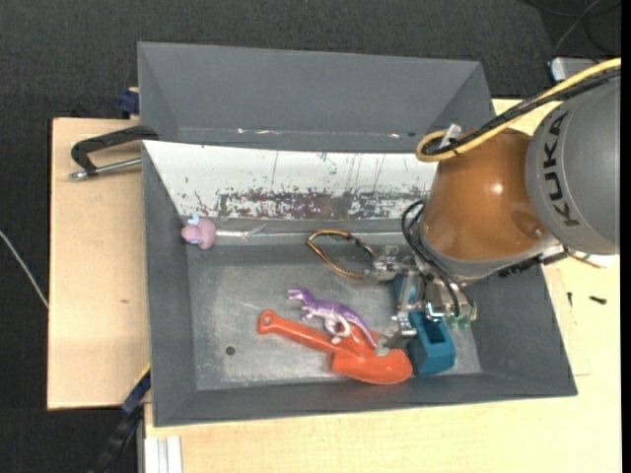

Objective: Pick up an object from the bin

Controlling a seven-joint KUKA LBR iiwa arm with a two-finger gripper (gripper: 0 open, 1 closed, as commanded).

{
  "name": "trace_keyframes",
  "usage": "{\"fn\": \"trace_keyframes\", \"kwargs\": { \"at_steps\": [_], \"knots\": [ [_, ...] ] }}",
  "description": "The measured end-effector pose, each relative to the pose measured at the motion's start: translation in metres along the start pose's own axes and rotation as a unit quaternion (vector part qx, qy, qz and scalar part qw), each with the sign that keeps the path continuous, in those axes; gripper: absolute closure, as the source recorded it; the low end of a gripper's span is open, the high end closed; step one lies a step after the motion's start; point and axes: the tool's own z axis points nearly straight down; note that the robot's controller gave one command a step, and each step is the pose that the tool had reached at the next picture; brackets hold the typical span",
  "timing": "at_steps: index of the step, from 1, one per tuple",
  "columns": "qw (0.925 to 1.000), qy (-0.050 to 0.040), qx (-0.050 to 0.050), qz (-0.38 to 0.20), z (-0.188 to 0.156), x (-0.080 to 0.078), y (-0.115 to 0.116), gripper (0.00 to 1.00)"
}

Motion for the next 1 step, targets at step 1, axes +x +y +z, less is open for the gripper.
{"fn": "trace_keyframes", "kwargs": {
  "at_steps": [1],
  "knots": [
    [1.0, -0.0037, 0.0, 0.0, -0.0034, -0.0018, 0.0, 0.0]
  ]
}}
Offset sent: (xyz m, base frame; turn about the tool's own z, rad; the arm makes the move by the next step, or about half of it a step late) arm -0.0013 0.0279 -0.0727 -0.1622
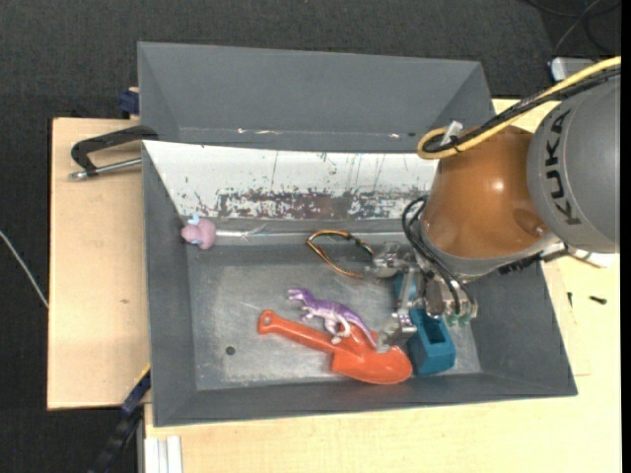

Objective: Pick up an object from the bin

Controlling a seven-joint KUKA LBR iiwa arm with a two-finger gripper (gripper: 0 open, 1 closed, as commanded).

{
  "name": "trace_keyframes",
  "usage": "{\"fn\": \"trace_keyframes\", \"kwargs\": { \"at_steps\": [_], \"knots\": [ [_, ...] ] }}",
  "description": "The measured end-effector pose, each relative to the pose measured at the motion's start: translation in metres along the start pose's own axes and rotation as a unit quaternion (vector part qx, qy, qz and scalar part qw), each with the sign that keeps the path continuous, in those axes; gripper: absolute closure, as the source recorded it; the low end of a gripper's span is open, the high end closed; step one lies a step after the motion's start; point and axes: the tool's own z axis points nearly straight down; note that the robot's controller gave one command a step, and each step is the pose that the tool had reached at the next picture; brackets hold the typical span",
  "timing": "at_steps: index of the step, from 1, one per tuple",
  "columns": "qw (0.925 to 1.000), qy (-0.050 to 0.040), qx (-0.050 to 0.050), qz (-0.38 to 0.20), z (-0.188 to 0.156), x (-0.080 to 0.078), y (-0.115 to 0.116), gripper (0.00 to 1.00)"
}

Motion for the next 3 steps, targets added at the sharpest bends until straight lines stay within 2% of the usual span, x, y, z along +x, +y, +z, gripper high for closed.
{"fn": "trace_keyframes", "kwargs": {
  "at_steps": [1, 2, 3],
  "knots": [
    [0.9992, -0.002, 0.0, -0.04, 0.036, 0.0, 0.013, 0.0],
    [0.9898, -0.0033, 0.001, -0.142, 0.07, -0.003, 0.052, 0.0],
    [0.9861, -0.0056, 0.001, -0.166, 0.072, -0.005, 0.057, 0.0]
  ]
}}
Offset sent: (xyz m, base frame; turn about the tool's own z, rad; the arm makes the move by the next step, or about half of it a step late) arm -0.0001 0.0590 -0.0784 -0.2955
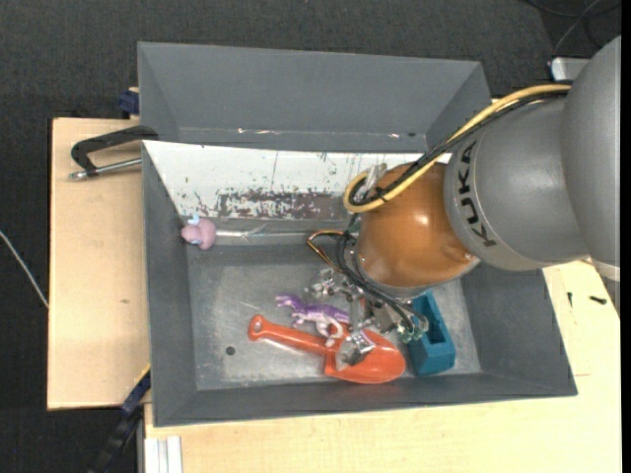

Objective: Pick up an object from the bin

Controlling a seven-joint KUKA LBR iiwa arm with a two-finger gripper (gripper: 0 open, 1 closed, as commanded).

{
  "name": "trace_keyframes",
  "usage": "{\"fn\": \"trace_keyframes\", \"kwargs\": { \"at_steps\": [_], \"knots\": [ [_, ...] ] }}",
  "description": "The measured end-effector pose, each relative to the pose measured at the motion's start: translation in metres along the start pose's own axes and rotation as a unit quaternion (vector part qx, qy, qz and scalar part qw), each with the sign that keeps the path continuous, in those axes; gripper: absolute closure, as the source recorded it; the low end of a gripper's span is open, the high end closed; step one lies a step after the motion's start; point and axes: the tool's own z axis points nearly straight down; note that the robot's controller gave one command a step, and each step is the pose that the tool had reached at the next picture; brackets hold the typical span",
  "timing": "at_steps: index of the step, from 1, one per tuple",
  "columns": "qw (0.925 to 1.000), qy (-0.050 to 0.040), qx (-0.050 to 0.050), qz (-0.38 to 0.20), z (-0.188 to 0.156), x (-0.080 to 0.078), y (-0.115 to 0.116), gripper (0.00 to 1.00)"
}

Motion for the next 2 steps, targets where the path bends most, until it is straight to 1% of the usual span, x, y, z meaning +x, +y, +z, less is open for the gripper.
{"fn": "trace_keyframes", "kwargs": {
  "at_steps": [1, 2],
  "knots": [
    [0.9942, -0.0066, 0.001, -0.107, -0.0054, 0.0097, -0.02, 1.0],
    [0.9942, -0.0066, 0.001, -0.107, -0.0054, 0.0098, -0.02, 1.0]
  ]
}}
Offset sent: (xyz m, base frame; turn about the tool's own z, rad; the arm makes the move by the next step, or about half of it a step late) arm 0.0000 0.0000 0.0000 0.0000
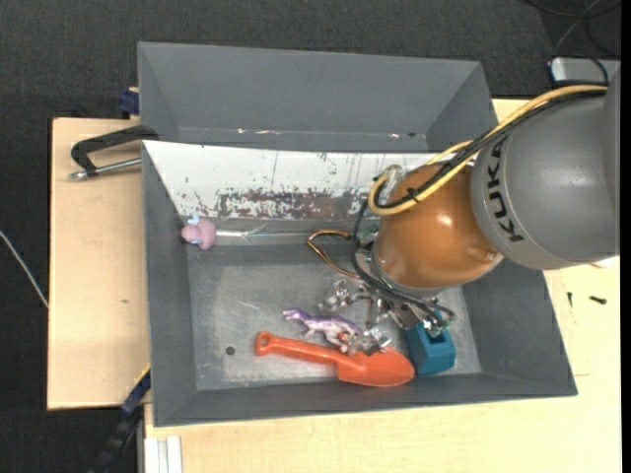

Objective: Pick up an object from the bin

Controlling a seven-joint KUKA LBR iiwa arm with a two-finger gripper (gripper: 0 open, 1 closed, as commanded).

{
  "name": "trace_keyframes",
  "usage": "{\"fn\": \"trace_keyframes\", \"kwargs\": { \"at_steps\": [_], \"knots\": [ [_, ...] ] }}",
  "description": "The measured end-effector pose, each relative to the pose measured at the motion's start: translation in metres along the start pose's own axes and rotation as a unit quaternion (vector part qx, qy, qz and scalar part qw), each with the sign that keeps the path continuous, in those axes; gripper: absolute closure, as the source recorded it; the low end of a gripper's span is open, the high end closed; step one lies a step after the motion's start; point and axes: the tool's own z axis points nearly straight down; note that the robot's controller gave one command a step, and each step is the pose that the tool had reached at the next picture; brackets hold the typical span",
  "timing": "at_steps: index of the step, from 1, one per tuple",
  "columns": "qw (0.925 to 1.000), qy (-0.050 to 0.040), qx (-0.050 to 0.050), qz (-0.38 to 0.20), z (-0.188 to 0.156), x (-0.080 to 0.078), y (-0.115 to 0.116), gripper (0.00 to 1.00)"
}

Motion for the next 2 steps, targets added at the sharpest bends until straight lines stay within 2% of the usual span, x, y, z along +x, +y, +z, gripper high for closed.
{"fn": "trace_keyframes", "kwargs": {
  "at_steps": [1, 2],
  "knots": [
    [0.9997, 0.0126, -0.003, 0.022, 0.007, -0.018, -0.014, 1.0],
    [0.9998, 0.0069, -0.002, -0.018, -0.166, -0.014, 0.006, 1.0]
  ]
}}
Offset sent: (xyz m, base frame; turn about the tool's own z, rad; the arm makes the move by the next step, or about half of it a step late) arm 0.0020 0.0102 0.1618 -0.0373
